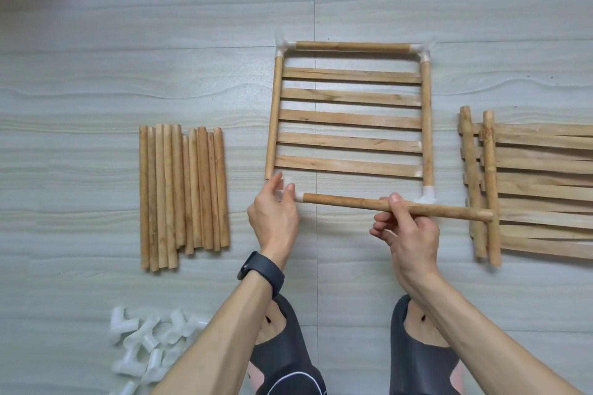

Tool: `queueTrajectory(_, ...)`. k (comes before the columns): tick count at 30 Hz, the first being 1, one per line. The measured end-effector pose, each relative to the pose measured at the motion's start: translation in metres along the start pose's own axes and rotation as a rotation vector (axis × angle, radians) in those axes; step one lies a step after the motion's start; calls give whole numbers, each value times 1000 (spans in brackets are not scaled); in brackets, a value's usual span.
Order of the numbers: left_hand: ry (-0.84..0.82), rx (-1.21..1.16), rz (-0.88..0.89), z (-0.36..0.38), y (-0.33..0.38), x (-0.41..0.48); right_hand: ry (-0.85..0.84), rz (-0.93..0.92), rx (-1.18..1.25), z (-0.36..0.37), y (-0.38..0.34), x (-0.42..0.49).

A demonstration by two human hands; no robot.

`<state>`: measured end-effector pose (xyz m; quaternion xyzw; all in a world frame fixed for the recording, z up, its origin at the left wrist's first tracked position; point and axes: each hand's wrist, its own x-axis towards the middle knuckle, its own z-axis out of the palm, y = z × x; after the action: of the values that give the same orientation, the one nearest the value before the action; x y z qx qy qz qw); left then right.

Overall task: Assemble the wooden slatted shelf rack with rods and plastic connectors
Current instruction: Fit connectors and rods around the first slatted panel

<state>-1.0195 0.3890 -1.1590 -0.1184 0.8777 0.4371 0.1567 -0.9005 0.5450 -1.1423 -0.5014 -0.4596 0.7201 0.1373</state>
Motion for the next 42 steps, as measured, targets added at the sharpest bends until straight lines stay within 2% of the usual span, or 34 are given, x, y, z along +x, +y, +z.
queueTrajectory(4, -20, 111, 98, -8, 15, 16, -13, 400, 292, 2, 15, 0)
queueTrajectory(6, -63, 164, 33, -14, 12, 26, -45, 519, 335, 6, 24, 1)
queueTrajectory(8, -70, 48, -156, -21, 2, 35, -109, 584, 318, 13, 29, 4)
queueTrajectory(10, -56, -173, -360, -31, -13, 39, -208, 628, 291, 21, 30, 8)
queueTrajectory(13, -145, -434, -488, -40, -29, 42, -329, 658, 222, 24, 30, 19)
queueTrajectory(16, -201, -519, -484, -44, -37, 46, -395, 616, -56, 12, 27, 28)
queueTrajectory(18, -177, -526, -482, -44, -38, 48, -362, 516, -290, -3, 27, 30)
queueTrajectory(20, -163, -521, -470, -42, -39, 52, -222, 368, -417, -27, 31, 30)
queueTrajectory(23, -181, -520, -462, -36, -40, 54, 77, 154, -529, -66, 34, 30)
queueTrajectory(26, -190, -530, -461, -29, -40, 55, 292, 0, -506, -93, 28, 40)
queueTrajectory(28, -196, -542, -455, -24, -38, 53, 274, -62, -489, -101, 22, 51)
queueTrajectory(33, -192, -566, -451, -14, -36, 49, 78, -76, -634, -96, 16, 72)
queueTrajectory(38, -175, -557, -412, -9, -37, 46, 107, -137, -726, -86, 15, 79)
queueTrajectory(42, -261, -522, -397, -5, -41, 40, 109, -200, -819, -88, 17, 77)
